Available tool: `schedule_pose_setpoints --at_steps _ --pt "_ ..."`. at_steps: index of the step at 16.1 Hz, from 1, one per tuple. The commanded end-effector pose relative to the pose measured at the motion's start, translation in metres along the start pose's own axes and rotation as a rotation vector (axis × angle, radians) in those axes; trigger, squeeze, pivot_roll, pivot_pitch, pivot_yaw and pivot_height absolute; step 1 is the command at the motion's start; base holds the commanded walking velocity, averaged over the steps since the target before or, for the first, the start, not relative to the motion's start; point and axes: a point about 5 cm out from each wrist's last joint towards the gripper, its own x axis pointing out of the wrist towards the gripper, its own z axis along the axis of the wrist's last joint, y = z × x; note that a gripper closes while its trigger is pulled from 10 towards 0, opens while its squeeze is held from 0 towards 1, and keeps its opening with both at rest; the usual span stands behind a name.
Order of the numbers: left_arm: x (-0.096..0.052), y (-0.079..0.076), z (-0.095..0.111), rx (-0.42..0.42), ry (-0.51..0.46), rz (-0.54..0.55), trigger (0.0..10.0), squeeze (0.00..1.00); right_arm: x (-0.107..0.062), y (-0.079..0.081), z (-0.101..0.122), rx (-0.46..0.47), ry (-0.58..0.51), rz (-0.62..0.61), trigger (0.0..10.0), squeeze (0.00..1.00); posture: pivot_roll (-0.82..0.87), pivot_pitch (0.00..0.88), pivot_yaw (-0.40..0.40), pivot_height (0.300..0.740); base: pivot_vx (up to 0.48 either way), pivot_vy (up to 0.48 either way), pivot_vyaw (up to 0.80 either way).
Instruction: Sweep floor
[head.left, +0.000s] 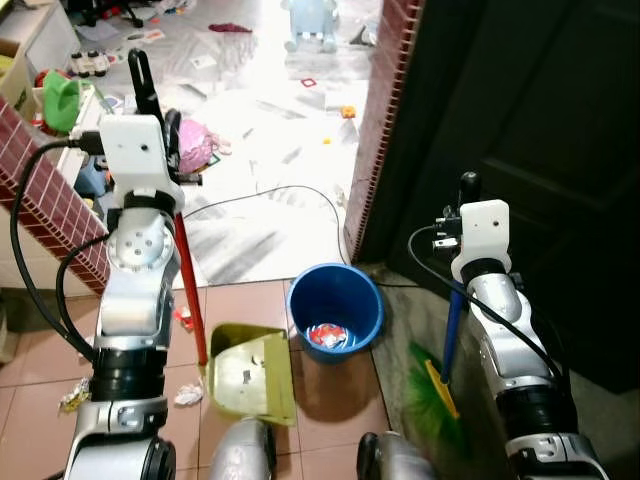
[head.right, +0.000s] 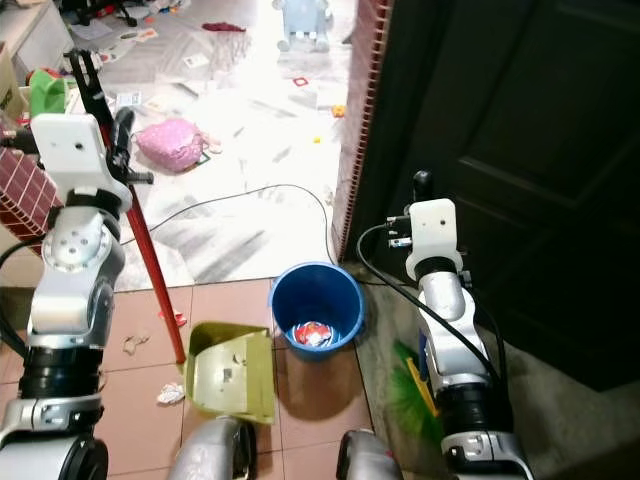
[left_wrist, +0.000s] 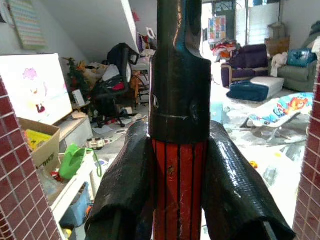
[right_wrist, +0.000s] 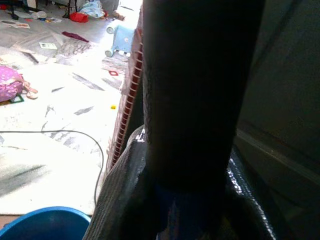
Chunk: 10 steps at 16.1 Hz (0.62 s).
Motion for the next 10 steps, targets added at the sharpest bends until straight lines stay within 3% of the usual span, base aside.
schedule_pose_setpoints --at_steps 1,6,10 --pt "-0.002 0.003 0.018 0.019 -0.085 0.027 10.0 0.00 0.002 0.002 0.007 -0.001 -0.035 0.012 10.0 0.00 -0.03 0.069 -0.004 0.740 0.000 0.480 0.00" --pt "-0.027 -0.023 -0.011 -0.053 0.034 -0.025 10.0 0.00 0.004 0.004 0.008 0.003 -0.042 0.022 10.0 0.00 -0.03 0.058 -0.004 0.740 0.000 0.480 0.00" --pt "-0.032 -0.034 -0.011 -0.076 0.048 -0.053 10.0 0.00 0.005 0.006 0.009 0.004 -0.047 0.028 10.0 0.00 -0.03 0.055 -0.001 0.740 0.000 0.480 0.00"
